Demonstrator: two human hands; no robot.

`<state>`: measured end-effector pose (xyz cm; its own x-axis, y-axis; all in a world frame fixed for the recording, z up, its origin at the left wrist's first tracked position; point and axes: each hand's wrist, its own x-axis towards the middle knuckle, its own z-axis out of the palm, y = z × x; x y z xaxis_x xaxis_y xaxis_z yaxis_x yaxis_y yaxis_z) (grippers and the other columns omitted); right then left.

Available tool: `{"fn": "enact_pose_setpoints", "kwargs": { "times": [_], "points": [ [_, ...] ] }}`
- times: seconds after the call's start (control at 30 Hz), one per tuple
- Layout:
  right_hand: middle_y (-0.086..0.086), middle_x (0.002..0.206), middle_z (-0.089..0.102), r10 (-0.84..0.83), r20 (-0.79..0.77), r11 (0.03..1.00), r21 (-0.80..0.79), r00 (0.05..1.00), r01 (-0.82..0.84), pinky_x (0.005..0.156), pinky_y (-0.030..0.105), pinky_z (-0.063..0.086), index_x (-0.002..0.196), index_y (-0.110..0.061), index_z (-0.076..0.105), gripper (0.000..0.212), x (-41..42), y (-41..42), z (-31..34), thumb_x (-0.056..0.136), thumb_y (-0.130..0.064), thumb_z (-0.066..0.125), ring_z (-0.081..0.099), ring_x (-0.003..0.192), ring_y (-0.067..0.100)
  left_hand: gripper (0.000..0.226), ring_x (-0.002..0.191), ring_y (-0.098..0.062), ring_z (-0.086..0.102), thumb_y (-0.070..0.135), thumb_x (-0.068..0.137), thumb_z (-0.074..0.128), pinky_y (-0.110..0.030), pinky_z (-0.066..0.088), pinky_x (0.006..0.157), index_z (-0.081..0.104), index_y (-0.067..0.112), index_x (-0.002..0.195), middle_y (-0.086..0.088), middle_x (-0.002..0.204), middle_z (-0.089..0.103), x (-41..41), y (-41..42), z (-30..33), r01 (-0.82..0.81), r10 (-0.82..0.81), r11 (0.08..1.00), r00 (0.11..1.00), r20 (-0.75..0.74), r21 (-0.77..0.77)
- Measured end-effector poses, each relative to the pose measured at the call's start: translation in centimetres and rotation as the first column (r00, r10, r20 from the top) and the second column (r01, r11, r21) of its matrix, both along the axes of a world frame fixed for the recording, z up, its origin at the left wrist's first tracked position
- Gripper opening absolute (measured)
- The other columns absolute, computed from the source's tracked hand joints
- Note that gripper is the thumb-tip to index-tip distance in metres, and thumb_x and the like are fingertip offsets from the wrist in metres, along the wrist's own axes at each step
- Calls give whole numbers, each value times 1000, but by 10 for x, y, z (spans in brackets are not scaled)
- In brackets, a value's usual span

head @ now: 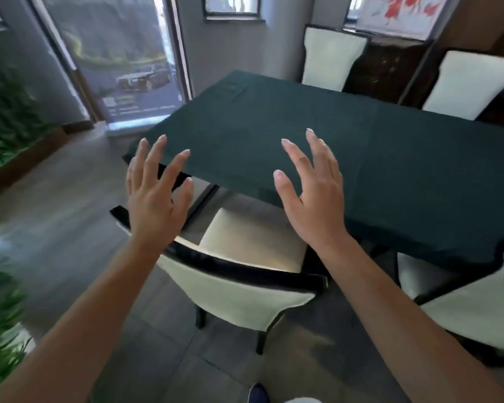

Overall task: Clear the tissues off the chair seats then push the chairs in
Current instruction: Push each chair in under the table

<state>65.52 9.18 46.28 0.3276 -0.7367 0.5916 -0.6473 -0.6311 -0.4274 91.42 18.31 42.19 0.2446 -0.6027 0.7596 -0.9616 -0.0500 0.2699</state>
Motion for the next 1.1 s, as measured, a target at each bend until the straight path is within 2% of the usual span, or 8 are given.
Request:
{"fn": "enact_pose_setpoints", "kwargs": {
  "times": [0.13,0.3,0.47,0.6,0.67,0.73,0.9,1.1],
  "points": [
    [2,169,26,-93,-21,995,31,995,94,126,49,23,153,-34,47,50,-5,3,-5,104,-47,47,21,156,25,42,157,-30,20,33,105,50,-57,24,123,58,22,145,-5,165,35,12,-24,-4,93,-91,995,995,-43,35],
    [0,170,26,-204,-36,970,128,978,207,118,43,34,157,-37,40,52,-6,19,-10,106,-49,44,32,151,23,40,156,-33,23,32,106,50,-57,26,123,61,17,141,-8,162,40,21,-39,-18,273,-270,961,960,-75,38],
    [-2,170,25,-291,-47,943,157,956,295,120,42,30,157,-38,38,54,5,64,-41,105,-53,40,27,154,22,44,157,-32,20,37,104,47,-59,25,123,63,15,139,-8,162,40,45,-6,-44,321,-305,943,939,-161,88],
    [-1,173,15,-279,-285,885,294,917,361,124,41,17,159,-40,33,61,4,92,-90,103,-62,28,15,158,22,42,156,-41,21,35,104,50,-67,22,120,64,14,137,-14,161,41,53,20,-74,395,-392,909,919,-49,131],
    [1,171,22,-258,-465,874,261,847,409,125,45,16,152,-40,46,59,5,104,-117,102,-63,25,22,157,24,43,156,-41,21,38,103,48,-68,20,120,65,17,137,-13,161,41,45,32,-88,389,-397,901,918,5,191],
    [3,165,37,-307,-521,870,186,797,457,124,50,18,139,-37,62,56,9,107,-131,103,-61,27,33,153,26,43,157,-36,21,39,104,46,-66,20,121,67,19,136,-9,161,42,38,35,-98,320,-339,917,940,44,236],
    [7,152,55,-497,-346,838,46,795,544,126,57,16,127,-27,73,46,20,116,-142,105,-49,40,43,147,30,39,159,-34,13,36,103,49,-63,10,126,67,19,133,-8,161,41,44,40,-106,257,-278,912,960,19,320],
    [2,140,66,-544,-65,839,-58,836,542,121,59,25,117,-24,78,39,32,119,-163,105,-31,42,54,136,28,43,150,-33,35,38,108,38,-54,20,124,70,17,128,-9,146,57,61,59,-133,258,-265,934,964,-5,247]
  ]
}}
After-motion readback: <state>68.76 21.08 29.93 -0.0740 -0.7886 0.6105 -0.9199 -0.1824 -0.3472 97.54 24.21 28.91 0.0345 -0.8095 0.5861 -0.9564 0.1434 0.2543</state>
